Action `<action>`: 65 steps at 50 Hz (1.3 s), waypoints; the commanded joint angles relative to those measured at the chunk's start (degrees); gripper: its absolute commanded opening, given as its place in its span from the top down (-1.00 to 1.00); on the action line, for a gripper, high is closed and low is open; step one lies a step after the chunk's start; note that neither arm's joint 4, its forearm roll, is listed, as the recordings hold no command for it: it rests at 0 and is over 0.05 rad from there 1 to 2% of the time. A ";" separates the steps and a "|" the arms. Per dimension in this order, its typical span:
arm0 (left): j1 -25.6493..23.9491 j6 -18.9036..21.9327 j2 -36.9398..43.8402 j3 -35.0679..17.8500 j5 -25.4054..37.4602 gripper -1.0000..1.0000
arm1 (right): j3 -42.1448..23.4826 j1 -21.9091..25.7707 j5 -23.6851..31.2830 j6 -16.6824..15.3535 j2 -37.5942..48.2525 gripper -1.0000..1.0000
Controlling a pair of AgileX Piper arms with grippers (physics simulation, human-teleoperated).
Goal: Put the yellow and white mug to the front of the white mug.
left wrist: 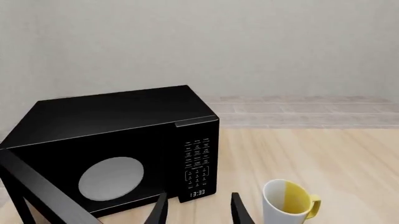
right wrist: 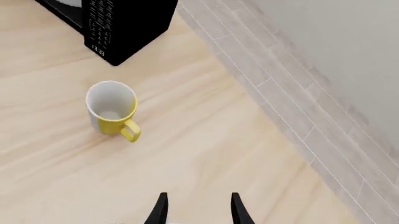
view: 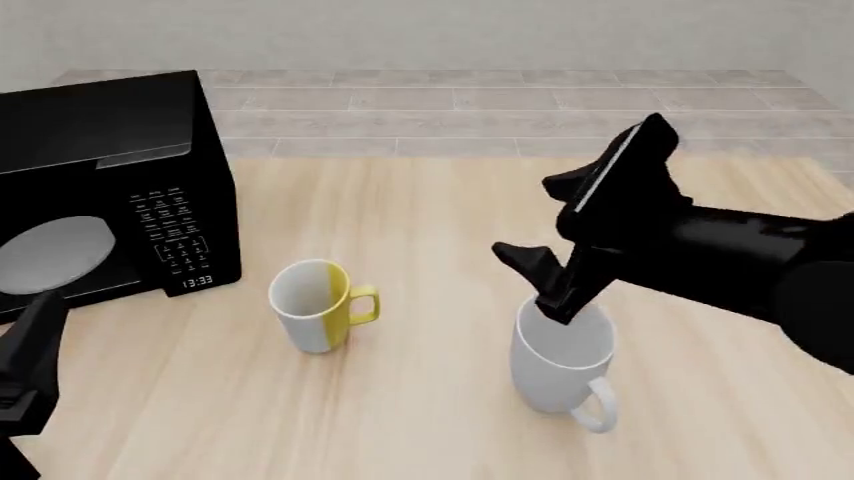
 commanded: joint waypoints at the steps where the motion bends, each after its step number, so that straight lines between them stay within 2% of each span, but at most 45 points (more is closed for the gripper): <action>1: -0.01 0.01 0.00 0.00 0.00 -1.00 | -8.15 3.37 5.81 -5.45 9.44 -1.00; 5: 0.01 0.00 0.00 0.00 0.00 -1.00 | -10.76 3.70 7.44 -7.84 13.35 -1.00; 18: 0.01 0.00 0.00 0.00 0.00 -1.00 | -17.36 6.77 12.37 -8.96 20.51 -1.00; 34: 0.01 -0.01 -0.01 0.00 0.00 -1.00 | -25.34 7.21 14.81 -13.18 29.22 -1.00; 43: 0.01 -0.02 -0.01 0.00 0.00 -1.00 | -29.17 8.13 15.64 -13.37 33.63 -1.00; 60: 0.00 -0.01 -0.05 0.00 0.02 -1.00 | -29.57 12.04 14.47 -10.83 38.62 -1.00; 65: -0.01 0.00 0.03 0.00 -0.02 -1.00 | -30.96 11.03 14.24 -11.42 41.56 -1.00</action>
